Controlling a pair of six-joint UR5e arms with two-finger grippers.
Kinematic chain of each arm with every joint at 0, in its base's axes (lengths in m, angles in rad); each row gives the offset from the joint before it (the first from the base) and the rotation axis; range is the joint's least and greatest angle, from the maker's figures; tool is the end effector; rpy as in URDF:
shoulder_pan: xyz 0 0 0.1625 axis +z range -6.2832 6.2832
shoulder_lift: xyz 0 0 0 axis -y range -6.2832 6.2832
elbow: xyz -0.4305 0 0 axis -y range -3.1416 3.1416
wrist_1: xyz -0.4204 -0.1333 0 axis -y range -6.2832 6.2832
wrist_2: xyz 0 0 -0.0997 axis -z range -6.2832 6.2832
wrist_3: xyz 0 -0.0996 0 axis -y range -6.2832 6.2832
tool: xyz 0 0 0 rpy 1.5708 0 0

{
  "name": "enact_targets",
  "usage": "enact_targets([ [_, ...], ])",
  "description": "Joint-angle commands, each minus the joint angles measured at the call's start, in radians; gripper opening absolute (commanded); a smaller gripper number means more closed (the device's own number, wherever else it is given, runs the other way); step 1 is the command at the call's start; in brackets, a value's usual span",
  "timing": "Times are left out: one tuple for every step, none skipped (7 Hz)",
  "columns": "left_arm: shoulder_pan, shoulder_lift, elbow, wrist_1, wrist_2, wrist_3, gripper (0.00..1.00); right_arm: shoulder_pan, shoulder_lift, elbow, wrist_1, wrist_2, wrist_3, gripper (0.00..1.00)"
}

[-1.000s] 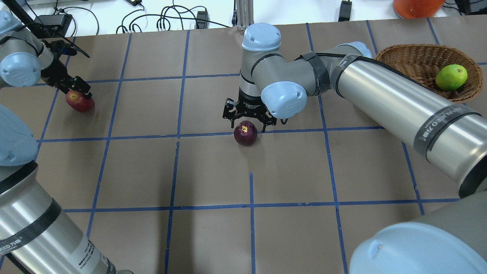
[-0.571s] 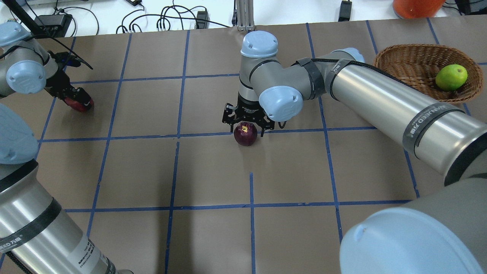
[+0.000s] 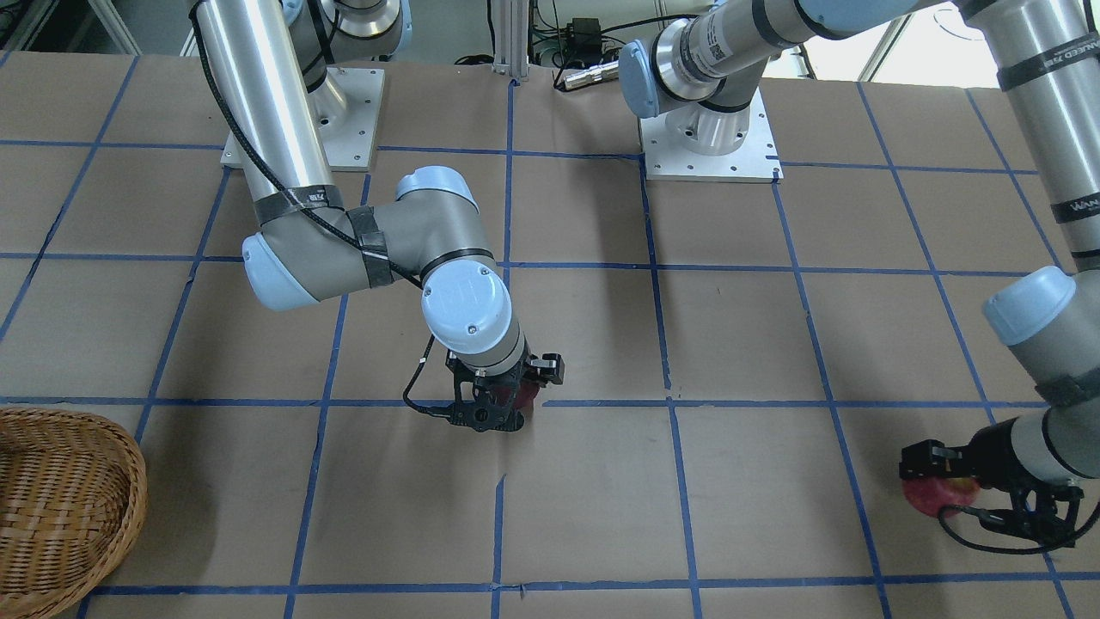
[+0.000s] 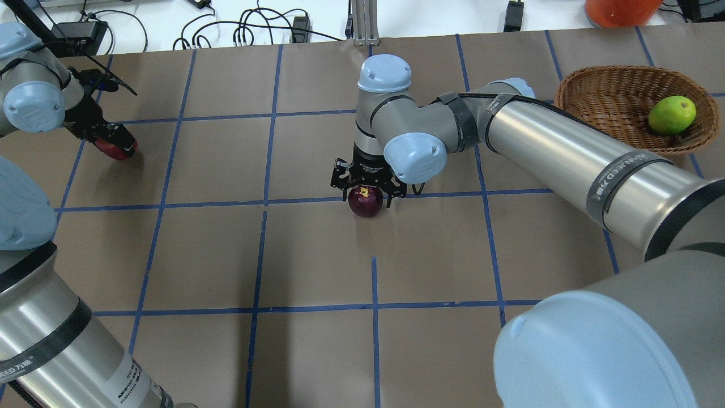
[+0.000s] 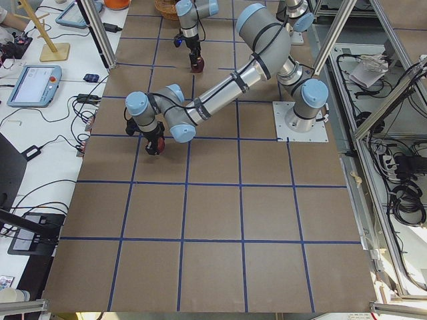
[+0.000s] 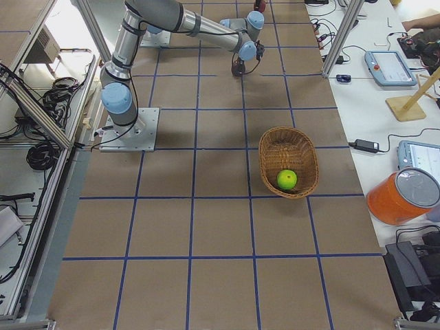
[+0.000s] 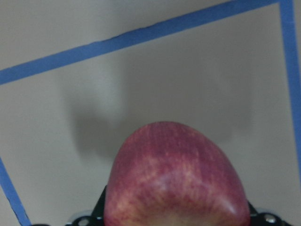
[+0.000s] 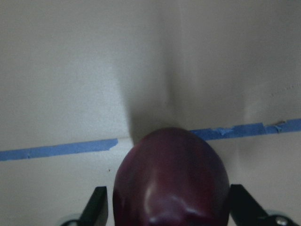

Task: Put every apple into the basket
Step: 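Lift the dark apple with right gripper while left lifts red apple, then carry dark apple to basket with right while left sets red apple center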

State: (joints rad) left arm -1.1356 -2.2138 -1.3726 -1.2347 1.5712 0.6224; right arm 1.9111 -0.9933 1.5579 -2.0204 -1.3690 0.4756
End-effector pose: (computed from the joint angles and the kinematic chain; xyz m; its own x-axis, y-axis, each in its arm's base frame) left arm 0.1852 -0.7144 0.2163 -0.9811 0.1830 0.0629 0.1881 0.9782 0.0884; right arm 0.3708 -0.5880 0.1899 -0.9797 0.1573 -0.1245 0.1316 0.9723 0.1932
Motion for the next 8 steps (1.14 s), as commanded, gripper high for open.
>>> enact_targets([
  [-0.099, 0.153, -0.162, -0.046, -0.033, -0.241, 0.04, -0.004, -0.021, -0.015, -0.003, -0.008, 0.0, 0.0],
  [-0.177, 0.217, -0.236, -0.037, -0.063, -0.383, 0.04, -0.041, -0.094, -0.016, 0.024, -0.018, -0.011, 0.0],
  [-0.272, 0.268, -0.297, -0.035, -0.069, -0.544, 0.04, -0.135, -0.152, -0.021, 0.088, -0.069, -0.046, 0.0],
  [-0.396, 0.298, -0.339, -0.01, -0.085, -0.766, 0.04, -0.261, -0.192, -0.038, 0.167, -0.126, -0.181, 0.0],
  [-0.538, 0.269, -0.345, 0.117, -0.082, -0.956, 0.04, -0.381, -0.209, -0.058, 0.19, -0.186, -0.333, 0.0],
  [-0.672, 0.243, -0.356, 0.259, -0.076, -1.115, 0.05, -0.497, -0.209, -0.077, 0.195, -0.212, -0.427, 0.0],
  [-0.77, 0.211, -0.364, 0.289, -0.074, -1.239, 0.05, -0.588, -0.199, -0.11, 0.189, -0.223, -0.598, 0.0],
  [-0.814, 0.186, -0.364, 0.29, -0.074, -1.262, 0.06, -0.653, -0.155, -0.143, 0.177, -0.276, -0.758, 0.0],
])
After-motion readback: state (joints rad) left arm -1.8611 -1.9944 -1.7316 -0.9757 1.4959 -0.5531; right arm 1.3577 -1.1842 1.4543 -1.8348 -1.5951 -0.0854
